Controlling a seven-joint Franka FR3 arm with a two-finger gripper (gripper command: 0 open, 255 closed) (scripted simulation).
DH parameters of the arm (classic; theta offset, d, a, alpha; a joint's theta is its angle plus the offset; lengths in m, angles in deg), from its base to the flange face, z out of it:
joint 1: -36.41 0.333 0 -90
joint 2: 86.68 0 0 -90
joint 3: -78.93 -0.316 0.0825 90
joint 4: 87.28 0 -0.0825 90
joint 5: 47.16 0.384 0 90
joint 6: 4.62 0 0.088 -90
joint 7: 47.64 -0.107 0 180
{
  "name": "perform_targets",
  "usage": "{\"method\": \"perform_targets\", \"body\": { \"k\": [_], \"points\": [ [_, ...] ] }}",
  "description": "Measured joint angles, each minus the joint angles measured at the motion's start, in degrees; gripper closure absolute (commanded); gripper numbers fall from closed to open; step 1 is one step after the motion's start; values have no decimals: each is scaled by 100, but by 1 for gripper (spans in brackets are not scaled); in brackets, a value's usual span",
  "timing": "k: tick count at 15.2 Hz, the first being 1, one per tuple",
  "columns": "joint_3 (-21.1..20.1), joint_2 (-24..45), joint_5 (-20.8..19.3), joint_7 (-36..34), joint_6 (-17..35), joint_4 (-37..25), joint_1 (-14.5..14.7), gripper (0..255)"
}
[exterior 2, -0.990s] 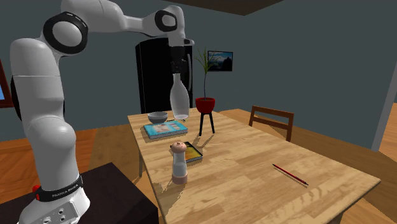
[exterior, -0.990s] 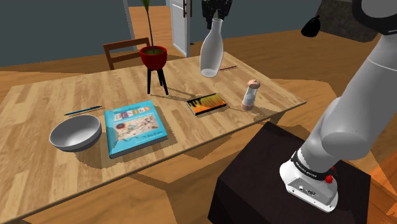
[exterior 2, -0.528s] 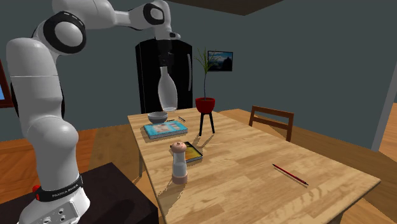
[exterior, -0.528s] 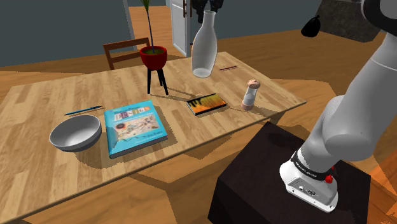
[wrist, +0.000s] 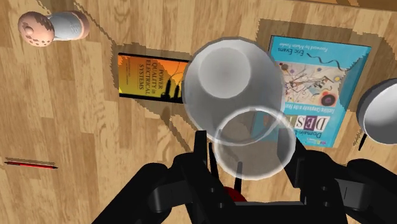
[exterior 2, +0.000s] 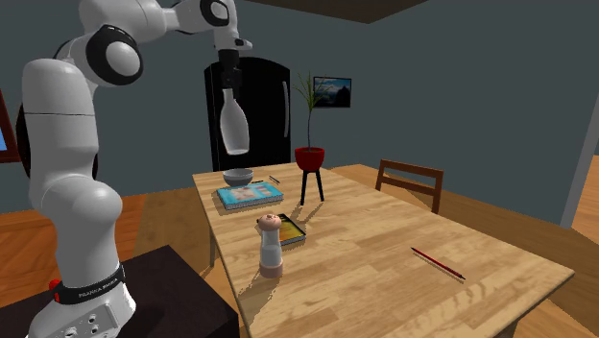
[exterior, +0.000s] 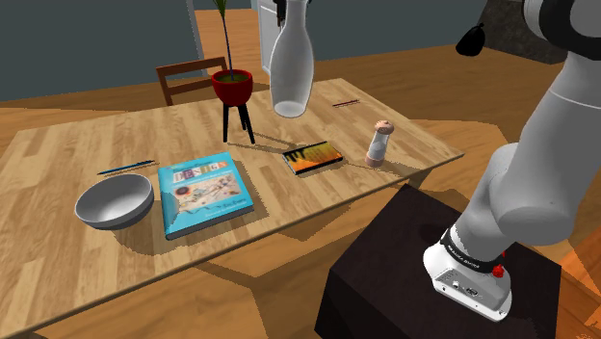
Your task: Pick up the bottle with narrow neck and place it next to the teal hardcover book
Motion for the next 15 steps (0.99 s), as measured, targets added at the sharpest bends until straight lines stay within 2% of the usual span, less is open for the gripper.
{"method": "perform_targets", "body": {
  "k": [2, 4, 15],
  "points": [
    [-123, 165, -32, -260, -269, -428, 152, 255],
    [-168, 141, -38, -364, -230, -359, 210, 255],
    [-168, -473, -7, -406, 851, 1340, 208, 255]
  ]
}}
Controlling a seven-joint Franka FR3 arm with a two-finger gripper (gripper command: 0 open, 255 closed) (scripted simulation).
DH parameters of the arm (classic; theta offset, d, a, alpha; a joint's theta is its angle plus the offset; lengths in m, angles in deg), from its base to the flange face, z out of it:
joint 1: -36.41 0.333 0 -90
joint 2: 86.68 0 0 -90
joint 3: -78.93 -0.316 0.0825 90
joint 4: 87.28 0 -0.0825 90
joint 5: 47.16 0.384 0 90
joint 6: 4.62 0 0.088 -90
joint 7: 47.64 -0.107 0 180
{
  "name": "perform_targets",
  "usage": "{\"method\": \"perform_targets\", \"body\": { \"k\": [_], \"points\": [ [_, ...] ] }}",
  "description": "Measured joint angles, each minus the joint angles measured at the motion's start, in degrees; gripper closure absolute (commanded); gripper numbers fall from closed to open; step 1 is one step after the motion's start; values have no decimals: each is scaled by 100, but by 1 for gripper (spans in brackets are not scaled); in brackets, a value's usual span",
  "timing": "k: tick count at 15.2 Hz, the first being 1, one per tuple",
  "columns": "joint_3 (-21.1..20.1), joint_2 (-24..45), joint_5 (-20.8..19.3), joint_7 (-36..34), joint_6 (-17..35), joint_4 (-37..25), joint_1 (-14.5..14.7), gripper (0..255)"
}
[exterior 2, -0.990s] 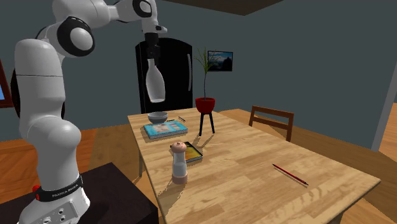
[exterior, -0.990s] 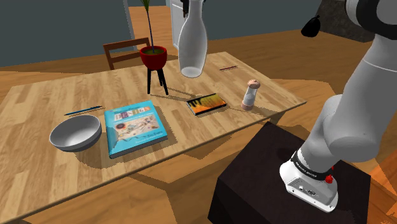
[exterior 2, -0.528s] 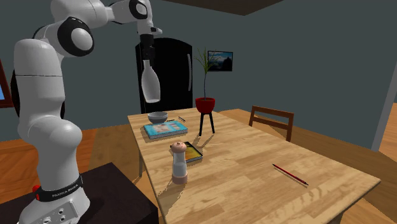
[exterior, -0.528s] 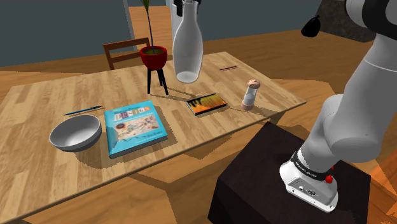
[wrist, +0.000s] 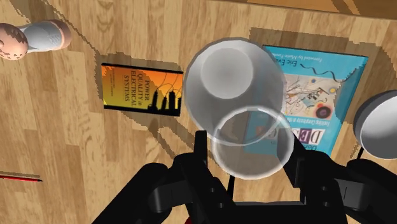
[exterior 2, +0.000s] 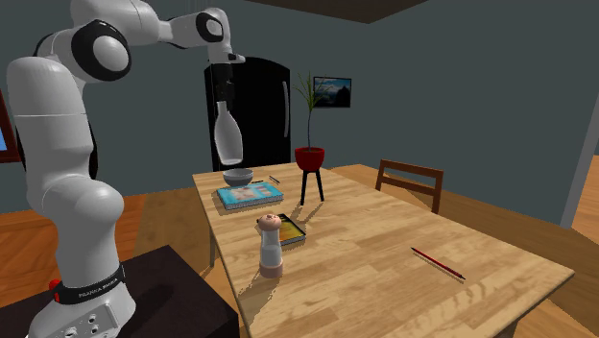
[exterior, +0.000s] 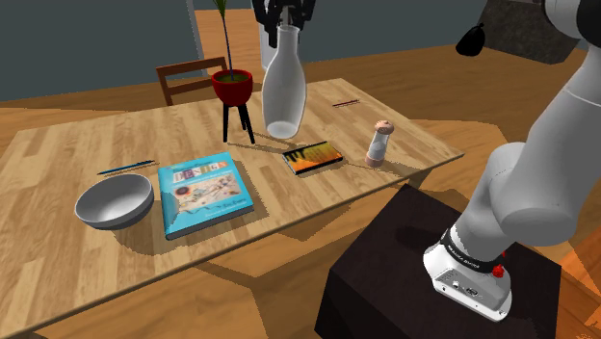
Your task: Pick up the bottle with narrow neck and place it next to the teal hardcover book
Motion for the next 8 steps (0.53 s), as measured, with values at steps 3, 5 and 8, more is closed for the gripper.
{"method": "perform_targets", "body": {
  "k": [3, 5, 8],
  "points": [
    [5, -104, 5, 4, 258, 362, -5, 255],
    [4, -168, 7, -3, 431, 599, -4, 255],
    [7, -275, 12, -5, 691, 965, -6, 255]
  ]
}}
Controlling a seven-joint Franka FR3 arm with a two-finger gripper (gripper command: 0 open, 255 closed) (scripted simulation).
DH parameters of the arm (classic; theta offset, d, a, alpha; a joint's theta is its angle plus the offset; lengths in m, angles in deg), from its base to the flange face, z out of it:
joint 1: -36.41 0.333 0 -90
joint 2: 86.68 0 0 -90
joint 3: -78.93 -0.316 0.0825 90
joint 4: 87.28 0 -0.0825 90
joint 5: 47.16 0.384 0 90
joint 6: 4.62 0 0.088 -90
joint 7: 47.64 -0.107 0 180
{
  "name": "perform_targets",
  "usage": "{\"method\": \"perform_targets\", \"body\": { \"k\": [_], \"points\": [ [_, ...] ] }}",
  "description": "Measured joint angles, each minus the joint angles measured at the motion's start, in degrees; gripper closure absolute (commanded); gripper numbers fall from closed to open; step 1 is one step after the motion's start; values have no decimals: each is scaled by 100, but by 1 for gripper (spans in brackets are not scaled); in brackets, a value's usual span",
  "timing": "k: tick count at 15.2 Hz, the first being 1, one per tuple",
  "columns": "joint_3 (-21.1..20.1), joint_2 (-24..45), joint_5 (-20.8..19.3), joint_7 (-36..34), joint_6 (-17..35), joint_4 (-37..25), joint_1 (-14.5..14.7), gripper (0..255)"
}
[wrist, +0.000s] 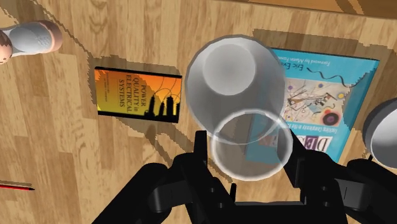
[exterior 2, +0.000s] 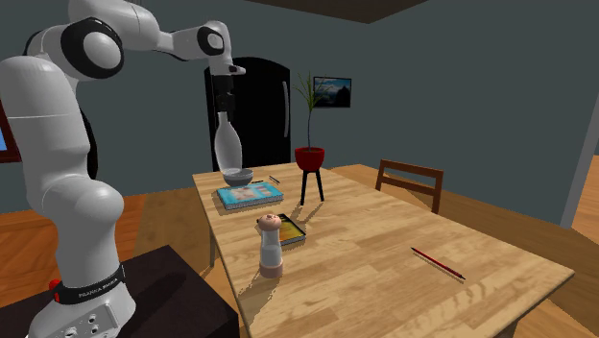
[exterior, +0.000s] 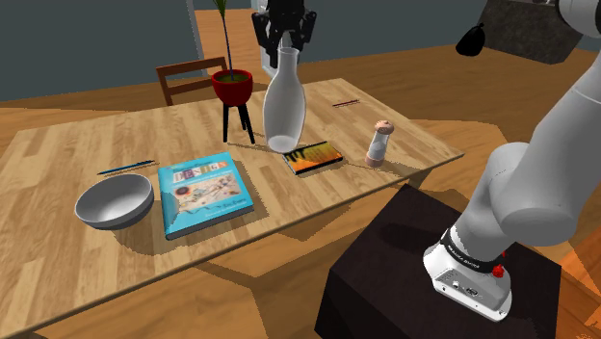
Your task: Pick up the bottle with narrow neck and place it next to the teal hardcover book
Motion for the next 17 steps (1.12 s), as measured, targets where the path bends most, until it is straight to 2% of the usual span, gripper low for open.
{"method": "perform_targets", "body": {
  "k": [17],
  "points": [
    [5, -241, 5, -21, 1355, 1597, -3, 255]
  ]
}}
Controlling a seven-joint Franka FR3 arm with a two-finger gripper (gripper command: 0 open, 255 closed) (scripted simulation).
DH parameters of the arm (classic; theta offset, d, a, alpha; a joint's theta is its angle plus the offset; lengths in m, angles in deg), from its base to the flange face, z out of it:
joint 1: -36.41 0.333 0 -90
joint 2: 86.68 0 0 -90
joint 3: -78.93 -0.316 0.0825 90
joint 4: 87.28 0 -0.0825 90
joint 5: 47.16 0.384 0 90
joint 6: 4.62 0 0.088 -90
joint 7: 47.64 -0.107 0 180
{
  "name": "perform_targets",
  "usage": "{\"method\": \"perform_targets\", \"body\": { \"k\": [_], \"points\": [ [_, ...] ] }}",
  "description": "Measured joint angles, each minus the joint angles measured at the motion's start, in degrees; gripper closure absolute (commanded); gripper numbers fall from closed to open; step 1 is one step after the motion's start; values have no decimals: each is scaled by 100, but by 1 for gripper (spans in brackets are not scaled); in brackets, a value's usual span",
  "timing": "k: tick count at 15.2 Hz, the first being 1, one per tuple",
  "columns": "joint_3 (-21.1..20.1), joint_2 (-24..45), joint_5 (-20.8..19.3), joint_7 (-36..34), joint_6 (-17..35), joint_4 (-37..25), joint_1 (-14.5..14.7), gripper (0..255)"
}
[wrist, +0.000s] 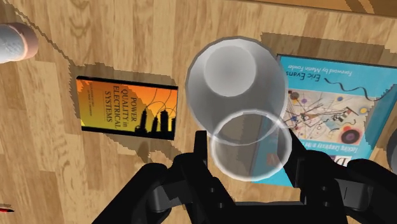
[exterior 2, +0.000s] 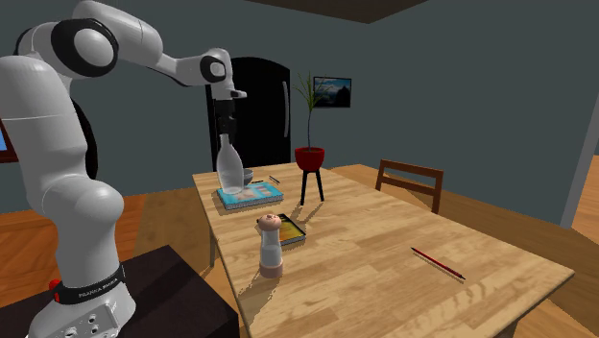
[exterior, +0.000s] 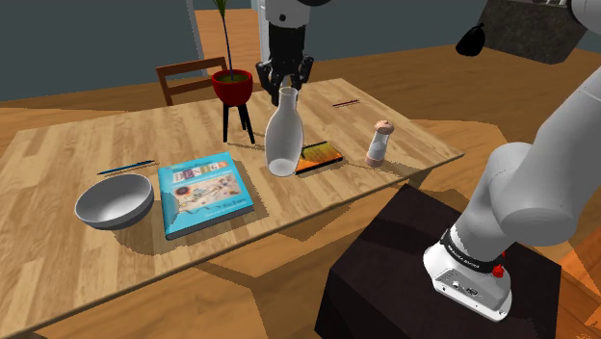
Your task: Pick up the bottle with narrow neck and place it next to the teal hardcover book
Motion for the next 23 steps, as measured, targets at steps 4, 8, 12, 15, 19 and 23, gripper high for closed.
{"method": "perform_targets", "body": {
  "k": [4, 8, 12, 15, 19, 23],
  "points": [
    [-6, 21, -3, -18, 320, 300, 4, 255],
    [-4, 45, -6, -22, 616, 571, 3, 255],
    [-8, 86, -10, -37, 917, 830, 6, 255],
    [4, 121, -14, -23, 1162, 1040, -4, 255],
    [-1, 202, -21, -40, 1458, 1256, -1, 255],
    [-4, 275, -28, -54, 1702, 1427, 1, 255]
  ]
}}
